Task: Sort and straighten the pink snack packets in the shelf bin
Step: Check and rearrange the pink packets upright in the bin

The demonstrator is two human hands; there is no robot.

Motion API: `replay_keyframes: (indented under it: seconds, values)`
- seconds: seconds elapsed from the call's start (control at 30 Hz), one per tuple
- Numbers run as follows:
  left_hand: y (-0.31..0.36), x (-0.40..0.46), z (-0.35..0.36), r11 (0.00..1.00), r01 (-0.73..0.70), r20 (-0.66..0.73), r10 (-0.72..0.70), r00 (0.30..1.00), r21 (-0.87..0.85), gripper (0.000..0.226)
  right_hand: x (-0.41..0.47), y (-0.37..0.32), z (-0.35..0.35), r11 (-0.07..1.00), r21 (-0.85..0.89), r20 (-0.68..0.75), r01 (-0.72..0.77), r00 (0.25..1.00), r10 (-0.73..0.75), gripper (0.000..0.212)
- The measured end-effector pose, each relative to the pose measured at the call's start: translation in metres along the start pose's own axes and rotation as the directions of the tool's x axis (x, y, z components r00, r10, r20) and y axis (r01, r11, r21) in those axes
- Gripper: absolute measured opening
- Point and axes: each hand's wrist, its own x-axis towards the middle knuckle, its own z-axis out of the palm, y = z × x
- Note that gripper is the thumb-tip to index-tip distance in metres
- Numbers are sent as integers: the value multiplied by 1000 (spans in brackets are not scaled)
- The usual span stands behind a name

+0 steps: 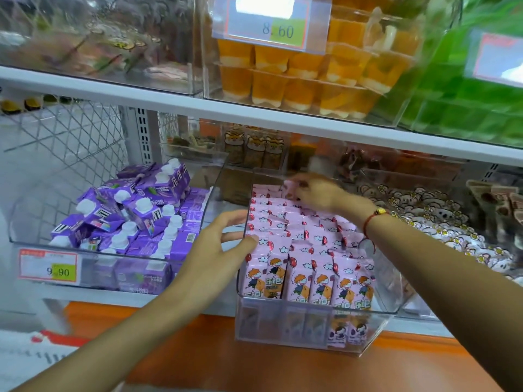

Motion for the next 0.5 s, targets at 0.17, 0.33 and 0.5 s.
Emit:
replay_keyframes:
  seconds: [0.17,0.33,0.5]
  values:
    - [0,0,-1,1000,8,4,-8,1000,-14,31,-8,12,16,977,-212,124,-3,992,30,45]
    - [-1,2,-1,1000,13,-10,-13,1000,10,33,-7,9,10,984,-179,-41,8,999,-16,26]
    - [0,2,-2,999,25,-7,-24,1000,36,33,-7,0,8,993,-107,-67,-55,997,48,11]
